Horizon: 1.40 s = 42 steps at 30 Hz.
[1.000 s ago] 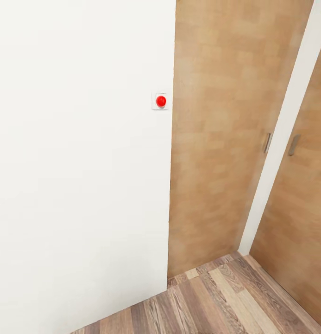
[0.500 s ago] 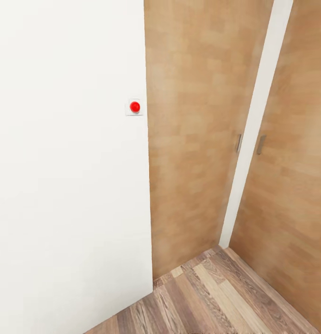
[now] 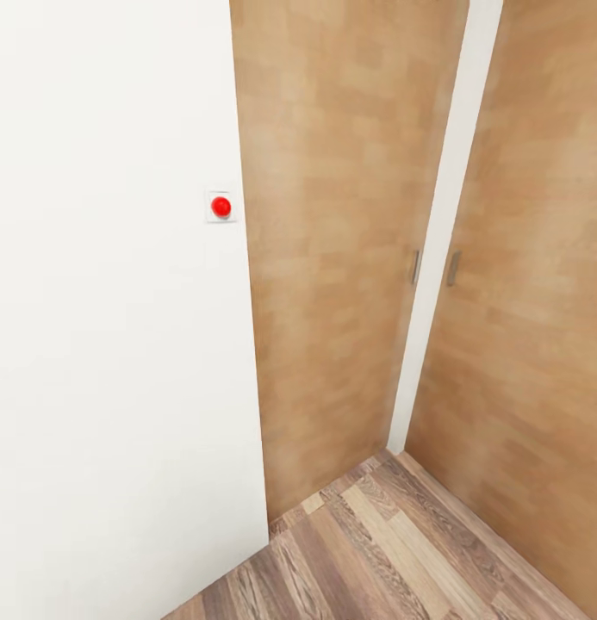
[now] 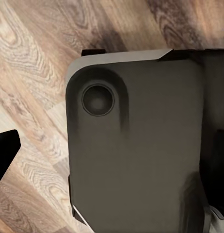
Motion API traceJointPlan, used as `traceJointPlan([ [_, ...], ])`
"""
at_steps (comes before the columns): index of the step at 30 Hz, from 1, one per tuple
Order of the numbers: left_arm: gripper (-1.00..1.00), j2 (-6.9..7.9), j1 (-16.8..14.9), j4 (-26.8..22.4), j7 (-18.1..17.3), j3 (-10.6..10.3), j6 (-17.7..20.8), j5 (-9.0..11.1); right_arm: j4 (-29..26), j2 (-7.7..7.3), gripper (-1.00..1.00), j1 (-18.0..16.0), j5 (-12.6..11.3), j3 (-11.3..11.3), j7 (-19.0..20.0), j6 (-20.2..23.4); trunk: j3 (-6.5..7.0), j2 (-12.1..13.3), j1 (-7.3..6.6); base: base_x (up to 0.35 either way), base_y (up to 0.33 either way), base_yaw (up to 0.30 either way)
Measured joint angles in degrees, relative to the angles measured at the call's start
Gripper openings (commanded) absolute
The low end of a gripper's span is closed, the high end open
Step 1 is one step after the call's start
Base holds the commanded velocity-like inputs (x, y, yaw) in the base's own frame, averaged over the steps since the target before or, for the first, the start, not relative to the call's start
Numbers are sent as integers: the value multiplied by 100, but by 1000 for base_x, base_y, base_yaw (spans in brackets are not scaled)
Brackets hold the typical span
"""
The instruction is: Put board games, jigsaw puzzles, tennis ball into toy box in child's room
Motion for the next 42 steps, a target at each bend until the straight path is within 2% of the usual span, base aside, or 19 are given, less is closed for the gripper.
traceJointPlan([
  [17, 100, 91, -21, -216, 9, 12, 82, 1, -1, 1, 100, 3, 13, 14, -2, 1, 303, 682, -374, 0, 0, -4],
  [21, 100, 94, -51, -350, 15, 20, 284, 5, -1, 12, 100, 1, 9, 5, -2, -4, 376, 843, -461, 0, 0, 0],
  [24, 100, 91, -179, -524, 33, 23, 593, 4, -7, 19, 100, -1, 6, -6, -5, -9, 430, 964, -527, 0, 0, 0],
  [26, 100, 91, -277, -626, 49, 24, 786, 5, -27, 15, 100, -6, 5, -8, -9, 9, 466, 1044, -571, 0, 0, 0],
  [27, 100, 92, -446, -769, 64, 24, 1113, 6, -98, 3, 100, -53, 5, -9, -16, 66, 486, 1085, -593, 0, 0, 0],
  [28, 100, 92, -522, -817, 68, 25, 1238, 6, -133, 1, 100, -91, 5, -9, -18, 87, 504, 1125, -615, 0, 0, 0],
  [30, 100, 91, -843, -969, 75, 24, 1652, 6, -284, -11, 100, -338, 3, -9, -37, 228, 541, 1206, -659, 0, 0, 0],
  [32, 100, 91, -1131, -1032, 82, 28, 1876, 10, -345, -54, 100, -581, 1, -12, -89, 431, 577, 1286, -703, 0, 0, 0],
  [35, 100, 89, -1568, -1076, 85, 41, 2049, 35, -394, -194, 100, -993, -13, -33, -310, 939, 631, 1406, -769, 0, 0, 0],
  [39, 100, 51, -1788, -1091, 86, 64, 2071, 52, -427, -312, 100, -1371, -164, -196, -562, 1383, 701, 1566, -857, 0, 0, 0],
  [42, 100, 37, -1827, -1077, 82, 68, 2044, 55, -443, -343, 100, -1477, -300, -340, -606, 1389, 755, 1687, -923, 0, 0, 0],
])
